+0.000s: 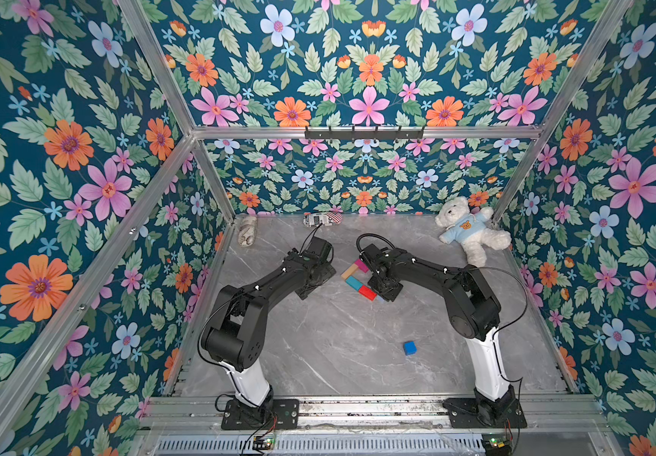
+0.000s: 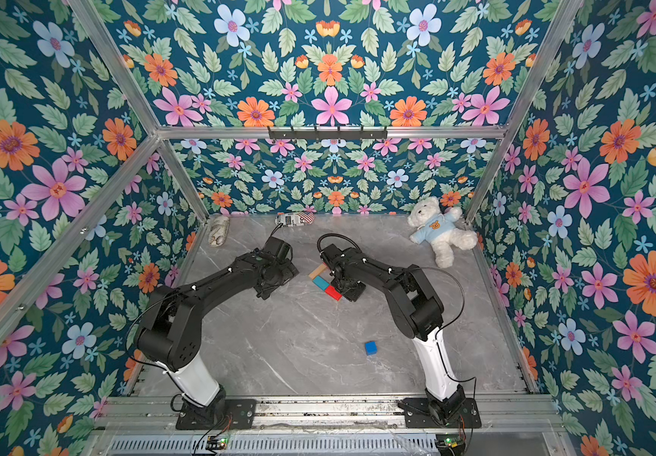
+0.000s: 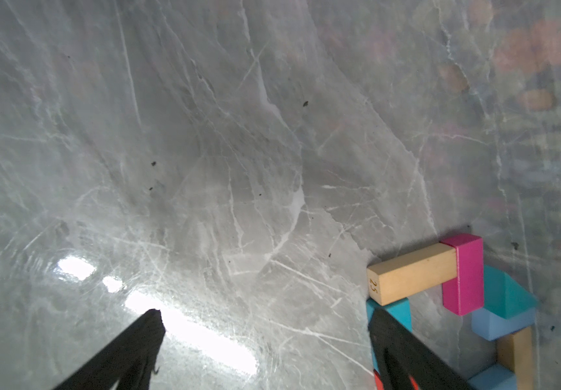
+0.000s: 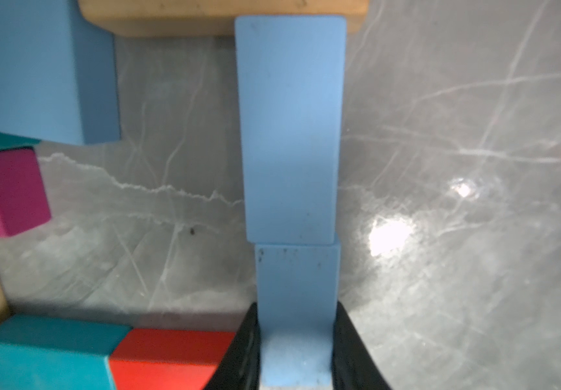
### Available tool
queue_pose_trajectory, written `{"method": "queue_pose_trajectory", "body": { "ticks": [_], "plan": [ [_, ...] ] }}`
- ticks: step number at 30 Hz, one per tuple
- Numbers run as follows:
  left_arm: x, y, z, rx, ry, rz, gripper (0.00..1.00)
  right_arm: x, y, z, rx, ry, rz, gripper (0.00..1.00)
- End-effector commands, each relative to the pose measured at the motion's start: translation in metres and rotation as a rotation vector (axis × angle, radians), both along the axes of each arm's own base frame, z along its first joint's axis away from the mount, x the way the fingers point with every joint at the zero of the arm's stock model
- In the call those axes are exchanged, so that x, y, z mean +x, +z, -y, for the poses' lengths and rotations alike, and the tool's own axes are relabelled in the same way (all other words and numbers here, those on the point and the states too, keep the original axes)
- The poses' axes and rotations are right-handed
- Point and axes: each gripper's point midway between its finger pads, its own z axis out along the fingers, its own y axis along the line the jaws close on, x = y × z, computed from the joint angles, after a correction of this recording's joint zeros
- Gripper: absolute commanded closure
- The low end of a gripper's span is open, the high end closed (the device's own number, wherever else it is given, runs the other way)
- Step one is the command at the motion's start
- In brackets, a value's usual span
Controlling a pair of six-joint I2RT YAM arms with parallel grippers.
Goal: Assemble a heart with building blocks
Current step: Assemble the building block at the center of the board.
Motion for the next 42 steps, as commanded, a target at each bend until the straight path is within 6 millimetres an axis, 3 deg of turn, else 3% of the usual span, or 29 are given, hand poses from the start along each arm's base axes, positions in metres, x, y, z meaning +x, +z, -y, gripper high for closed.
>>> {"method": "queue_pose_trajectory", "body": {
  "ticks": [1, 7, 32, 42],
  "plan": [
    [0.001, 0.003, 0.001, -0.005, -0.004, 0.009, 0.01, 0.0, -0.009, -0.002, 0.014, -0.018, -0.006, 0.55],
    [0.0, 0.002, 0.0, -0.005, -0.003, 0.008, 0.01, -0.004, -0.01, 0.0, 0.02, -0.024, -0.013, 0.4],
    [-0.003, 0.001, -0.001, -0.013, 0.011, 0.009, 0.01, -0.015, -0.011, -0.001, 0.032, 0.003, -0.031, 0.49],
    [-0.005, 0.0, -0.002, -0.016, 0.011, 0.009, 0.01, -0.022, -0.002, 0.011, 0.008, -0.018, -0.023, 0.41]
  ]
}}
